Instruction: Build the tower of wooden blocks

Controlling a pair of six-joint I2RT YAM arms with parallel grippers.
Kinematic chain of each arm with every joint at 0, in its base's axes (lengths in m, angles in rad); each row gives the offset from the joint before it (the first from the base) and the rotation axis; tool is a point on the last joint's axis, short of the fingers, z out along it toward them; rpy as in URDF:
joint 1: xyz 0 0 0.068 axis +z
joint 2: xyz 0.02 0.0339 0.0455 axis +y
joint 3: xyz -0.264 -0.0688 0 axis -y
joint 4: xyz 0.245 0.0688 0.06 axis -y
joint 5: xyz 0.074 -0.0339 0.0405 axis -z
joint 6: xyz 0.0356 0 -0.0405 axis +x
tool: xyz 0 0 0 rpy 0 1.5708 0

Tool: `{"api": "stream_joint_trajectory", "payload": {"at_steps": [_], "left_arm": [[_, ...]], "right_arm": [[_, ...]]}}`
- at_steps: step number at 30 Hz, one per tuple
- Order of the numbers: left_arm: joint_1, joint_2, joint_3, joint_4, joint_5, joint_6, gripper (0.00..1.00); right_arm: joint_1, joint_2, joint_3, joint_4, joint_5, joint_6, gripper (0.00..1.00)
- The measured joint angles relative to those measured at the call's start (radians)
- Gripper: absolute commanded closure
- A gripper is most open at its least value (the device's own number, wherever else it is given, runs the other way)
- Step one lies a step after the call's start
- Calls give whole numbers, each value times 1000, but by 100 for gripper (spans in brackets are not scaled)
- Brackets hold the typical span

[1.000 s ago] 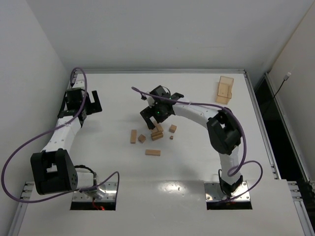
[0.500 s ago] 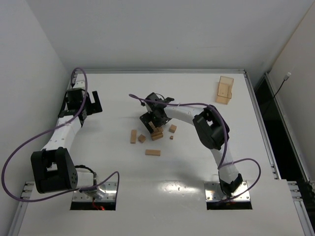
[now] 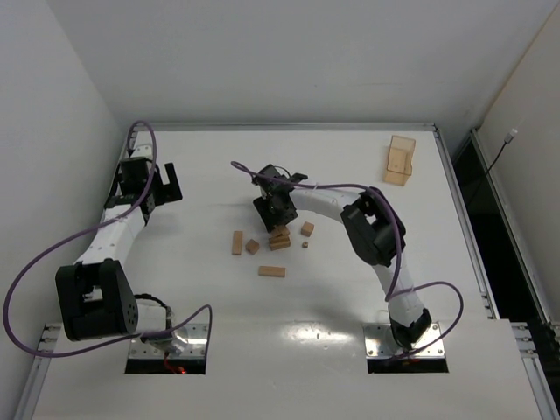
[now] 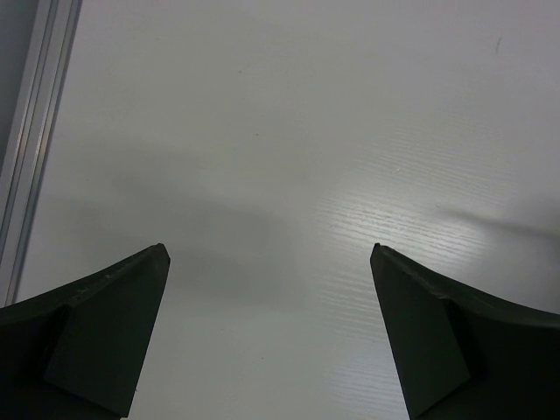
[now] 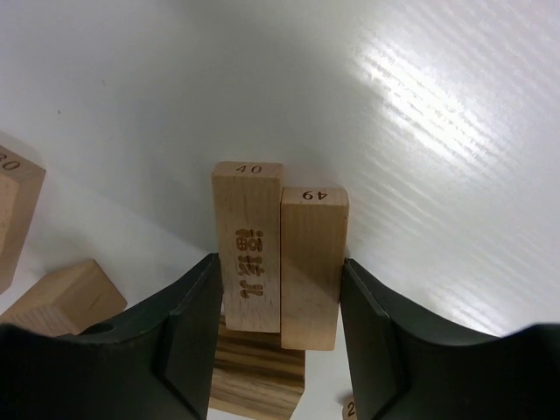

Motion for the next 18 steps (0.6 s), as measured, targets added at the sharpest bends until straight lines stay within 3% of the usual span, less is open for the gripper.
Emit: {"api": "stream_joint_trajectory", "payload": {"at_steps": [1,4,9,18], "left_arm": [[0,0,0,0,0,0,0],[0,1,0,0,-3,0,0],[0,1,0,0,-7,0,0],[0,5,0,1,-16,8,0]], "right_arm": [[2,-3,-5,3,3,8,89],[7,-17,-27,5,14,40,100],[-8,-16,-22,-16,29,96,100],[-139,112,194,-81,71,227,100]]}}
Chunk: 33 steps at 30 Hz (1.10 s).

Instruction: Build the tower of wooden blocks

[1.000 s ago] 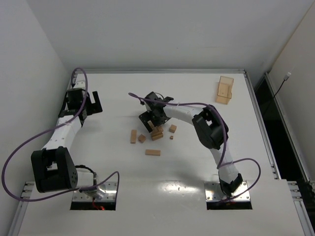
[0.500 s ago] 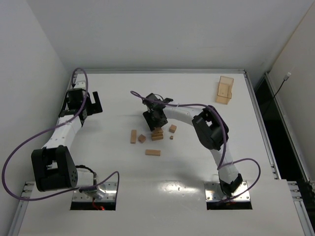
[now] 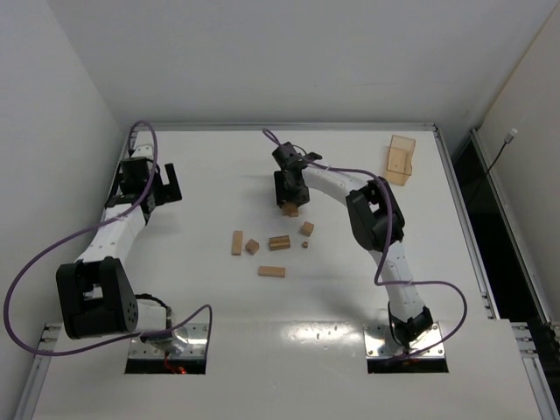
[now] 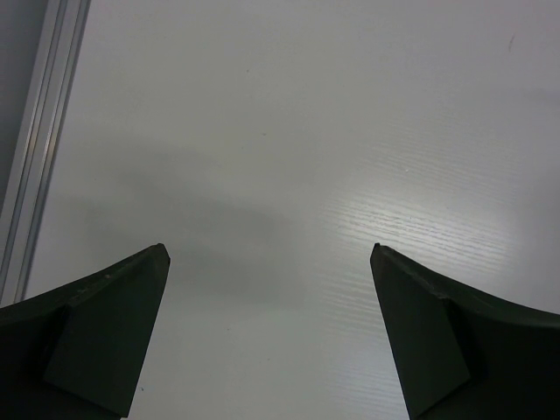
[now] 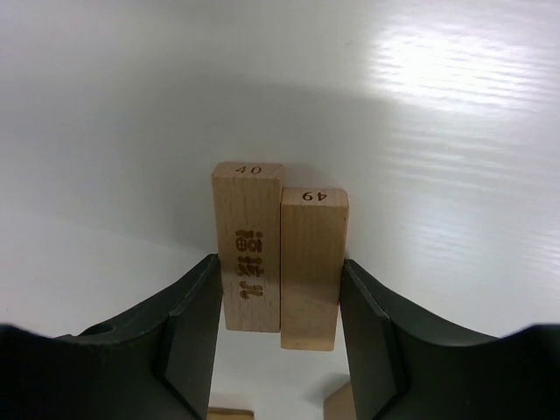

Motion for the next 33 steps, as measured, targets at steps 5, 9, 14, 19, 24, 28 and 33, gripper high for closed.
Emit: {"api": "stream_joint_trajectory", "payload": {"at_steps": [5,9,14,19,24,28,33], "left_arm": [[0,39,0,0,-6,4,0],[0,55,0,-6,-8,4,0],[0,55,0,-6,-10,4,0],[0,55,0,-6,-10,4,0],[0,55,0,-6,-10,4,0],[0,55,0,-5,-10,3,0],[0,46,-5,-2,-10,3,0]], "right_arm": [[-29,4,9,-8,6,68,100],[-29,-1,-3,0,8,91,100],[-22,-38,-69,39,3,107,100],[-5,-71,-124,53,-5,113,37],[5,-83,-136,69,-44,113,7],[17,-85,-136,70,-48,88,7],[26,-148,-217,92,-45,27,7]]}}
